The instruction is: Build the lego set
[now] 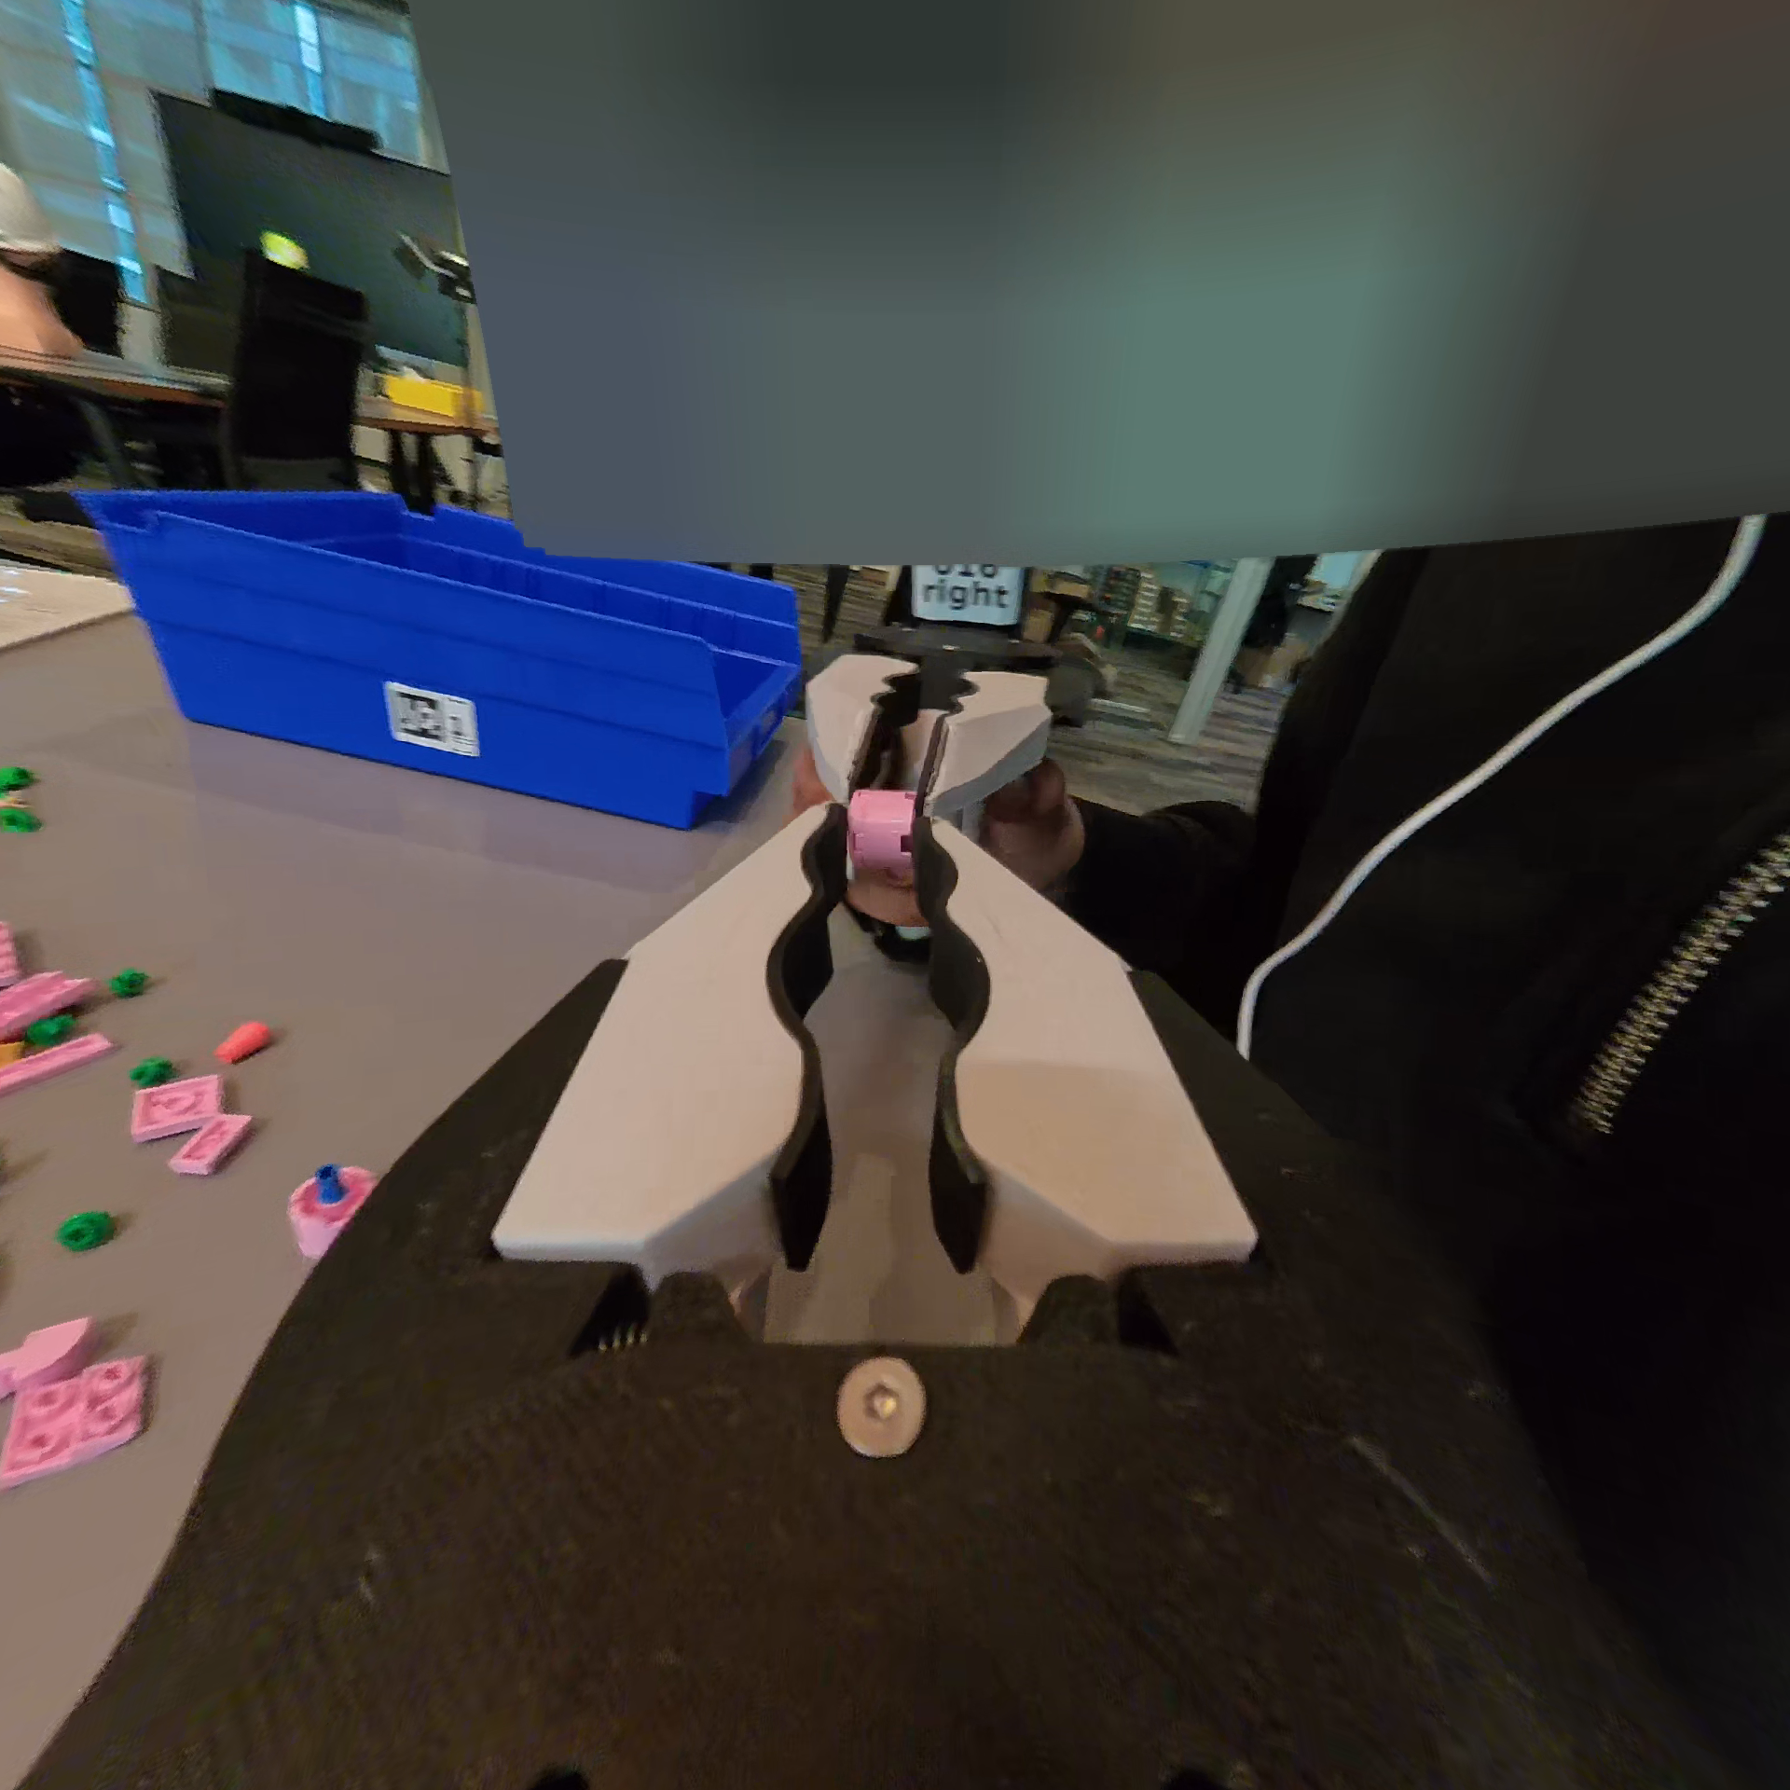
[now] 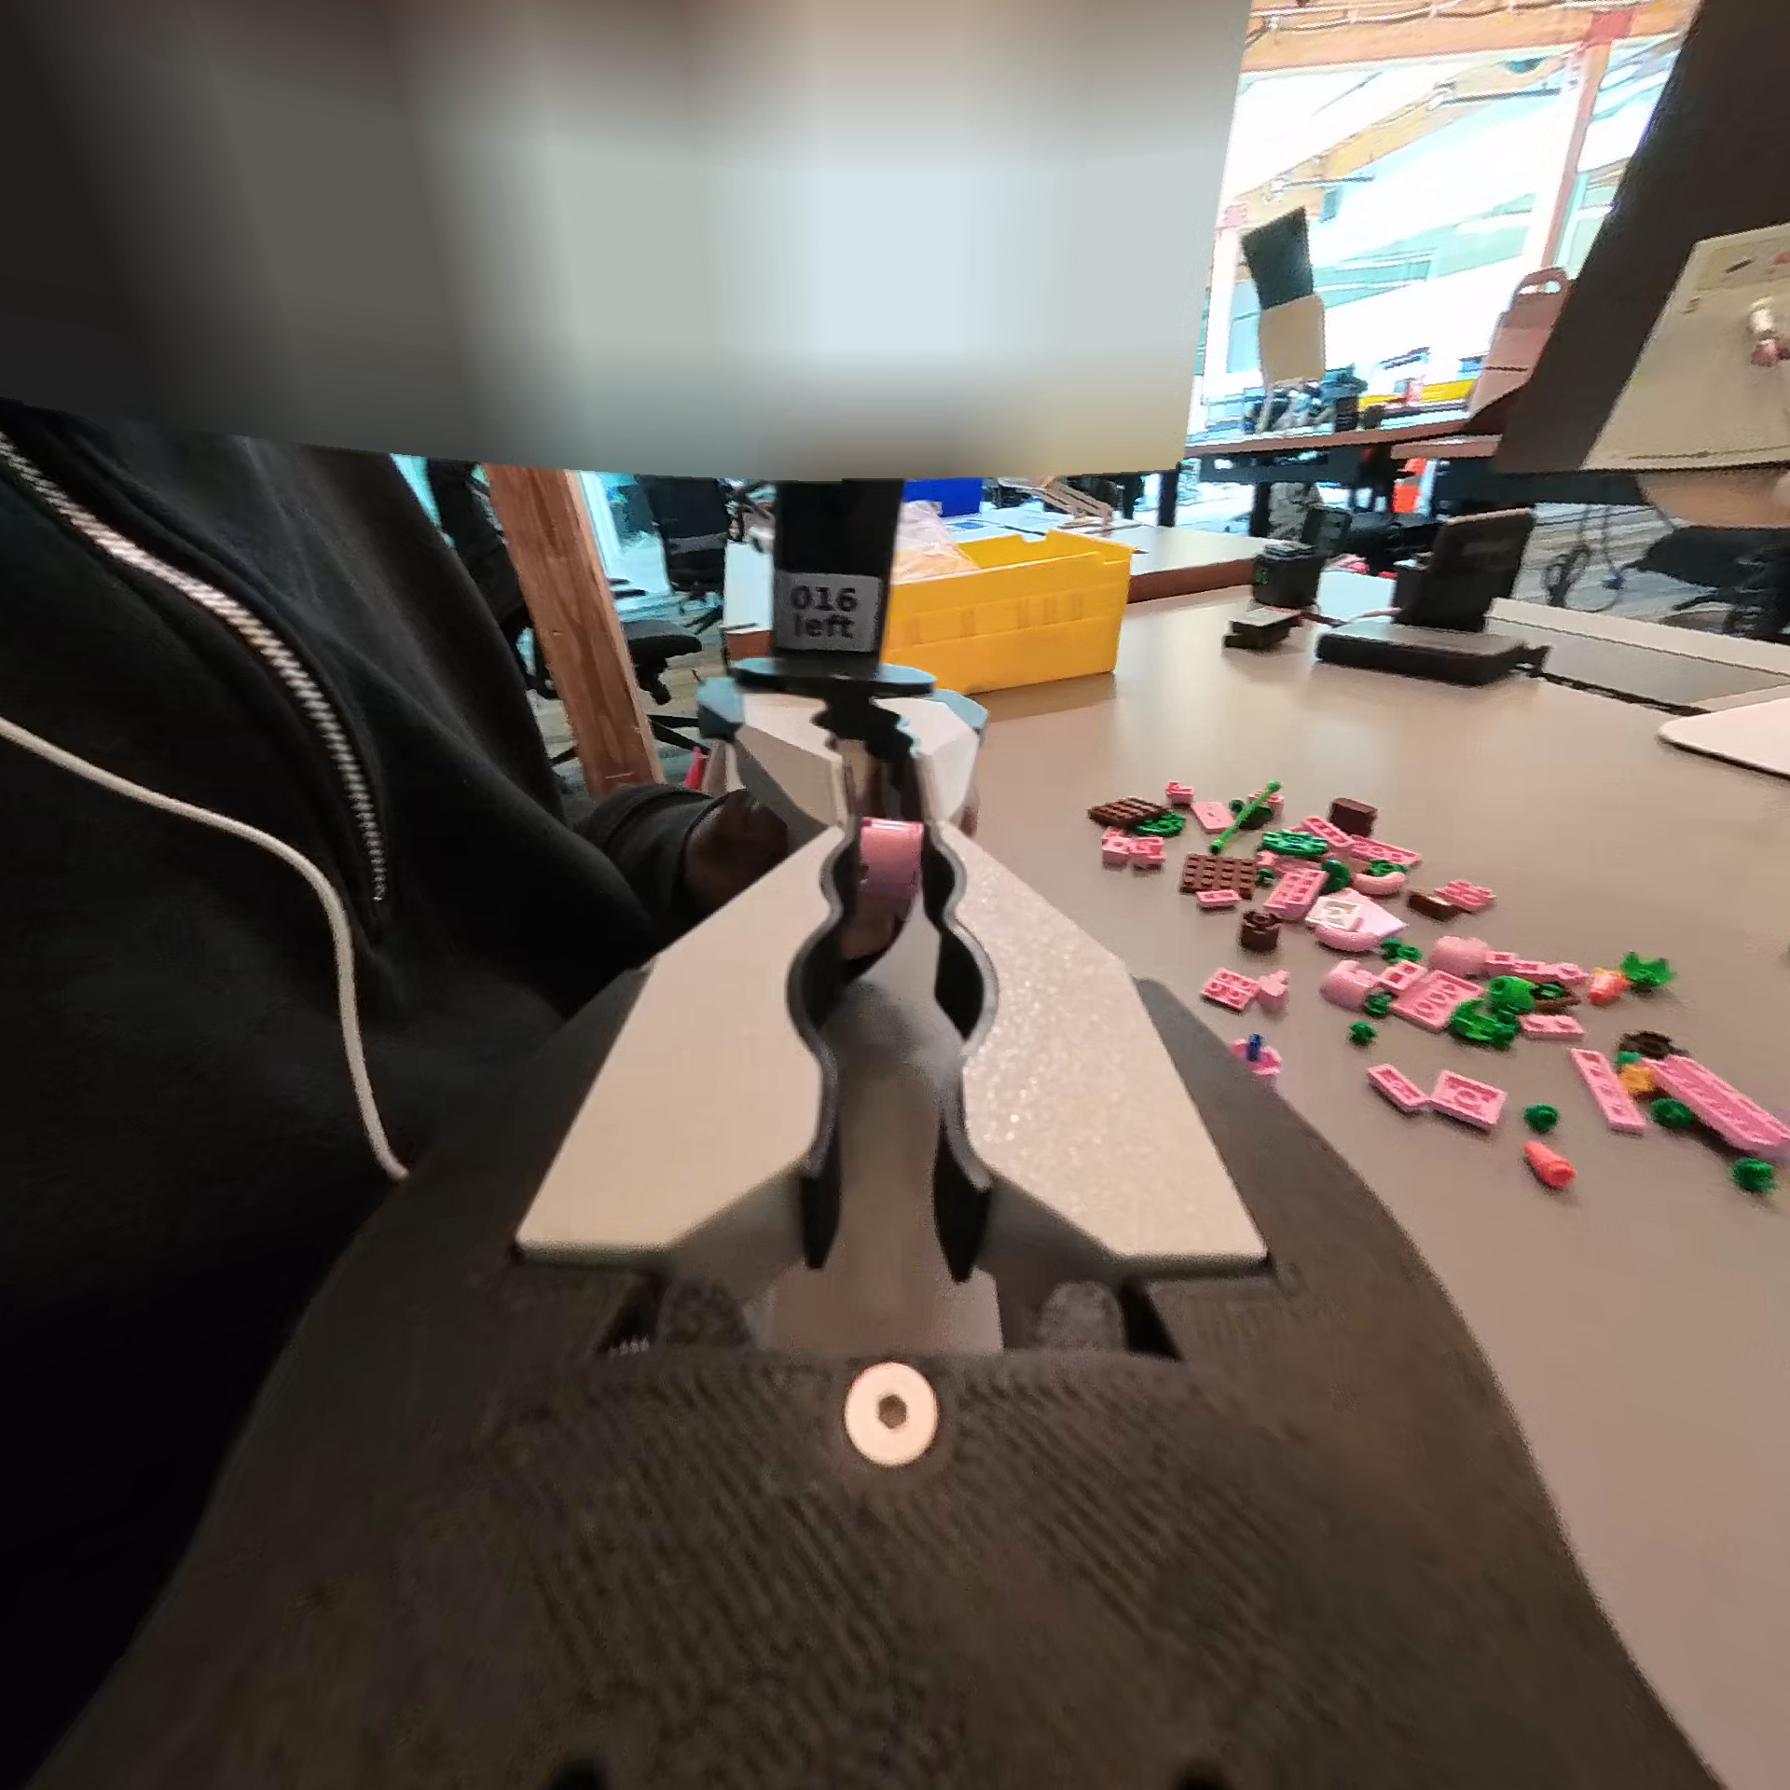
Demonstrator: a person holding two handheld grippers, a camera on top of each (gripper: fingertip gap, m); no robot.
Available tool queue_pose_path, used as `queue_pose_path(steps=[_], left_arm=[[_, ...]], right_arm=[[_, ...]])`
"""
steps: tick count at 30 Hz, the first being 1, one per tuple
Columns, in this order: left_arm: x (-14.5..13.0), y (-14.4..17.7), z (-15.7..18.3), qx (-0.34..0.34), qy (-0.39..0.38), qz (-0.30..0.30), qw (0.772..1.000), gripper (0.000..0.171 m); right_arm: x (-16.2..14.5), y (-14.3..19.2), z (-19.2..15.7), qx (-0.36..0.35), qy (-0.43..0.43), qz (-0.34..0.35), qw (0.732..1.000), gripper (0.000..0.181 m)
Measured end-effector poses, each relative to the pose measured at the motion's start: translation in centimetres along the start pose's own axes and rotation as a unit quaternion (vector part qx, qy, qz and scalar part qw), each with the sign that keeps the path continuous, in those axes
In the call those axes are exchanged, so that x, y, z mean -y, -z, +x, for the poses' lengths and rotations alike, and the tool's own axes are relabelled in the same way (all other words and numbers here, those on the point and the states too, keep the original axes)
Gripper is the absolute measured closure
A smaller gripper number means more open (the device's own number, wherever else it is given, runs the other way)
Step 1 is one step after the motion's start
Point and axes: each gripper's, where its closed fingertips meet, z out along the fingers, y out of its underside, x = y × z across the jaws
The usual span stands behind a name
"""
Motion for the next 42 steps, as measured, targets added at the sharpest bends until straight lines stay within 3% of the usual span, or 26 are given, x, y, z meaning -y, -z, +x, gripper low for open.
queue_pose_path(steps=[3, 7, 12, 15, 21, 27, 31, 35, 42], left_arm=[[0.4, 0.8, -1.4, 0.039, 0.001, 0.013, 0.999, 0.130], [0.4, 0.8, -1.8, 0.021, 0.055, 0.022, 0.998, 0.117], [-0.2, 0.4, -1.5, 0.044, -0.002, -0.004, 0.999, 0.120], [-0.6, 0.1, -1.4, 0.049, -0.018, -0.019, 0.998, 0.121], [-0.2, 0.3, -1.4, 0.084, -0.078, -0.019, 0.993, 0.131], [-1.4, 0.0, -1.5, 0.096, -0.110, -0.062, 0.987, 0.129], [-2.0, 0.4, -2.3, 0.107, -0.101, -0.084, 0.986, 0.129], [-2.8, 0.4, -2.8, 0.108, -0.085, -0.104, 0.985, 0.130], [-4.1, -0.1, -2.9, 0.100, -0.074, -0.148, 0.981, 0.130]], right_arm=[[0.0, 0.5, 1.4, -0.042, 0.021, -0.012, 0.999, 0.171], [0.4, 0.7, 1.9, -0.039, -0.024, 0.002, 0.999, 0.171], [-0.3, -0.3, 1.8, 0.021, -0.210, 0.018, 0.977, 0.171], [-0.3, -0.5, 2.1, 0.024, -0.230, 0.033, 0.972, 0.171], [-1.8, -1.0, 2.0, 0.021, -0.261, -0.010, 0.965, 0.171], [-5.5, -1.1, 2.6, 0.016, -0.392, -0.075, 0.917, 0.171], [-8.9, -0.3, 3.2, -0.034, -0.399, -0.165, 0.901, 0.170], [-11.3, 0.8, 4.4, -0.097, -0.349, -0.250, 0.898, 0.170], [-11.2, 0.6, 4.3, -0.065, -0.393, -0.236, 0.886, 0.170]])
